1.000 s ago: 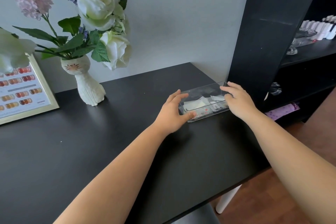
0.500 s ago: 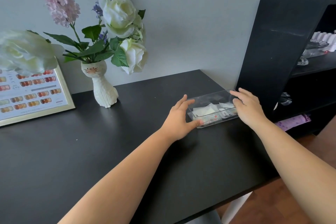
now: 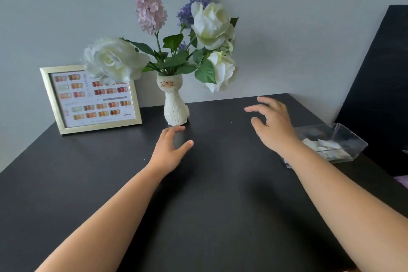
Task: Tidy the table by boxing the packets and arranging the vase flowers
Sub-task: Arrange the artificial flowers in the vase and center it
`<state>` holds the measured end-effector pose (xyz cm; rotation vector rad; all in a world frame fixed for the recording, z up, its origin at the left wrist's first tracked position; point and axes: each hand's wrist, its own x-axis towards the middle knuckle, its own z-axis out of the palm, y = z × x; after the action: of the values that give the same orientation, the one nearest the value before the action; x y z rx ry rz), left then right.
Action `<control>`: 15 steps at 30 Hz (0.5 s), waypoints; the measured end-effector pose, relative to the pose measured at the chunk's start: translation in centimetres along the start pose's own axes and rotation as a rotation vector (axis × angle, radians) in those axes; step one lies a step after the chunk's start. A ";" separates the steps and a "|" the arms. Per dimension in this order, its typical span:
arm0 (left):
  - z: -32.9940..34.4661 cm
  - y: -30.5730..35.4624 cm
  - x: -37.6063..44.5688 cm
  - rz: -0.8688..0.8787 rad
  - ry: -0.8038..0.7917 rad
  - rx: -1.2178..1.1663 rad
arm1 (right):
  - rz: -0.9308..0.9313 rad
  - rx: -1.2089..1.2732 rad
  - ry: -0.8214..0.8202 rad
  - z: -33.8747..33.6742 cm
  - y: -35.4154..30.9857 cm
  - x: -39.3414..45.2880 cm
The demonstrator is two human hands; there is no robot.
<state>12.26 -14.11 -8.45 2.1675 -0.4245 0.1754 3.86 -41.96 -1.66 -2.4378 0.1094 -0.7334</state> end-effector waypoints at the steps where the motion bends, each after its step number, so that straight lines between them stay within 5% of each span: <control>1: -1.0 -0.8 0.3 -0.023 0.017 0.014 | -0.010 0.034 -0.034 1.3 -0.8 0.3; 8: -3.8 -3.4 3.7 -0.212 0.064 -0.025 | 0.222 0.438 -0.344 10.6 -5.4 4.3; 15: -2.6 -5.5 6.0 -0.266 0.074 -0.115 | 0.456 0.592 -0.362 17.6 -5.5 6.4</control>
<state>19.92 -10.48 -9.38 2.0727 -0.0991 0.0806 18.02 -29.90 -7.42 -1.8379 0.2544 -0.0879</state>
